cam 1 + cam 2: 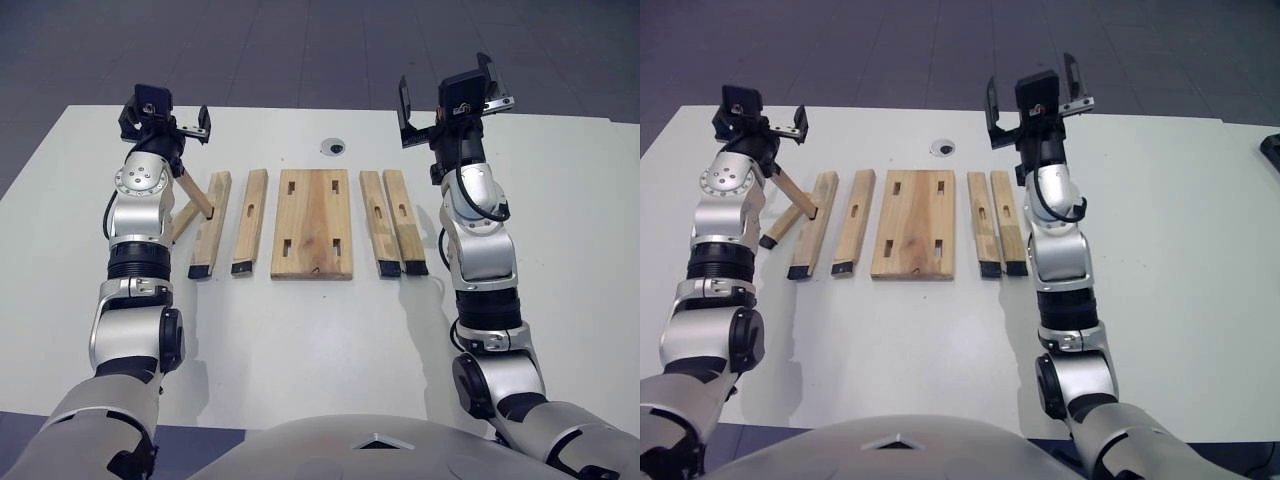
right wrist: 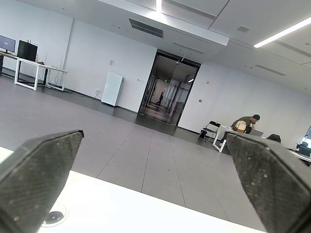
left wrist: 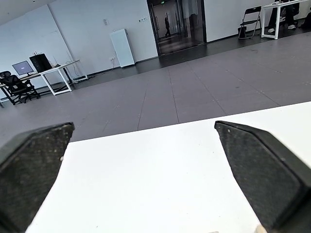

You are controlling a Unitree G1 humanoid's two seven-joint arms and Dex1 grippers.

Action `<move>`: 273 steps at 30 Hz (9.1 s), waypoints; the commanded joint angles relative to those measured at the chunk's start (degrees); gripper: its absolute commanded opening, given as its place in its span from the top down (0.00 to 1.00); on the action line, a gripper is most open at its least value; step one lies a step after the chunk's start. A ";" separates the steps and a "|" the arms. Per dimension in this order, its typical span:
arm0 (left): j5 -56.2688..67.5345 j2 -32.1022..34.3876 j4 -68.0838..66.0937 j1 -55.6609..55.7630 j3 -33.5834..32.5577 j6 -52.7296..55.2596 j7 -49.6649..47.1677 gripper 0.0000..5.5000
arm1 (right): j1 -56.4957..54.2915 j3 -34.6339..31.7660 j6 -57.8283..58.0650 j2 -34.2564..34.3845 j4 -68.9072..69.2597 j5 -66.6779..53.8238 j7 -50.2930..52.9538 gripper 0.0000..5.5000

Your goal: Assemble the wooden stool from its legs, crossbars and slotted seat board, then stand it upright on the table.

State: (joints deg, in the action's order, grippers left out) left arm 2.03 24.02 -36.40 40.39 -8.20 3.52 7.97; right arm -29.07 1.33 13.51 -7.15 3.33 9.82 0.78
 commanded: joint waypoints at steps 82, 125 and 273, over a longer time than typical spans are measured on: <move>-15.97 7.16 25.65 -26.02 9.95 12.95 7.33 0.02 | 2.88 1.55 0.43 0.58 0.99 0.56 0.35 0.02; -11.55 3.78 25.92 -20.86 1.60 10.22 -3.72 0.02 | 2.66 1.70 -0.05 0.69 0.12 0.58 0.33 0.02; 9.55 -13.91 52.21 -43.54 1.14 25.21 -5.56 0.02 | 10.33 3.80 2.76 1.73 2.83 0.85 -0.42 0.02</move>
State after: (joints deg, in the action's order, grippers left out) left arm 13.03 9.59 18.82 -3.26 -7.15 25.79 3.21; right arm -19.11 4.61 15.46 -5.84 5.46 10.09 0.31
